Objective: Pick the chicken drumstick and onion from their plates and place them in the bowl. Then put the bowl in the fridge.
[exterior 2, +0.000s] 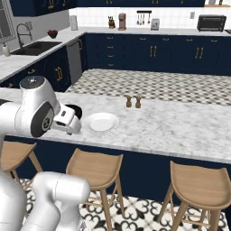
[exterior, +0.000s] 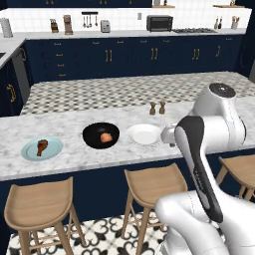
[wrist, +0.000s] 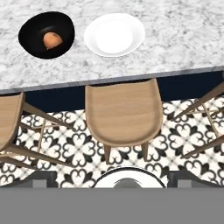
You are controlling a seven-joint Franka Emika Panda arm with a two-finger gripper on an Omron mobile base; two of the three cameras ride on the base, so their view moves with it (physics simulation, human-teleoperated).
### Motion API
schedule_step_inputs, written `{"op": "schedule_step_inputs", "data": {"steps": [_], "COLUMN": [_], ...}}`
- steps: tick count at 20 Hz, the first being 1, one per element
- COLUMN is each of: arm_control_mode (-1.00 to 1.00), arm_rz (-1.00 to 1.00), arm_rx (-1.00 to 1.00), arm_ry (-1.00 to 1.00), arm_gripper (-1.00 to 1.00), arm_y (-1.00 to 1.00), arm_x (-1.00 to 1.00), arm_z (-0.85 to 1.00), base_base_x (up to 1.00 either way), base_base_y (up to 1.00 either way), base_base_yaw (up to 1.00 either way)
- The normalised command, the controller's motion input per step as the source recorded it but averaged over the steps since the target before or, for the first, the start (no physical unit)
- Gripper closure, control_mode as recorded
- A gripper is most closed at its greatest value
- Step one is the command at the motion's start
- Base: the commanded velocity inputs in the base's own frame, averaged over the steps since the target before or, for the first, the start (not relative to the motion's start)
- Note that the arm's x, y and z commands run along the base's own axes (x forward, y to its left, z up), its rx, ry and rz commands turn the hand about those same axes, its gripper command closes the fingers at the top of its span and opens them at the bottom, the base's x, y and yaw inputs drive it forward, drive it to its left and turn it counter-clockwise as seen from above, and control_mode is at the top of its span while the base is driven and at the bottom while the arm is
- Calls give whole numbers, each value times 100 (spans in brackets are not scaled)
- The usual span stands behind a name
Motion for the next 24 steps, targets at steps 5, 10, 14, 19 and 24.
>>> {"op": "schedule_step_inputs", "data": {"steps": [5,10,14,19,24], "arm_control_mode": [-100,-100,100,100,100], "arm_rz": [1,0,0,0,0], "arm_rx": [-6,-3,-1,0,0], "arm_ry": [0,0,0,0,0], "arm_gripper": [-100,-100,-100,-100,-100], "arm_y": [0,0,0,0,0], "arm_x": [-65,-22,0,0,0], "arm_z": [8,0,0,0,0], "base_base_x": [0,0,0,0,0], "base_base_y": [0,0,4,85,99], "base_base_yaw": [0,0,0,0,0]}}
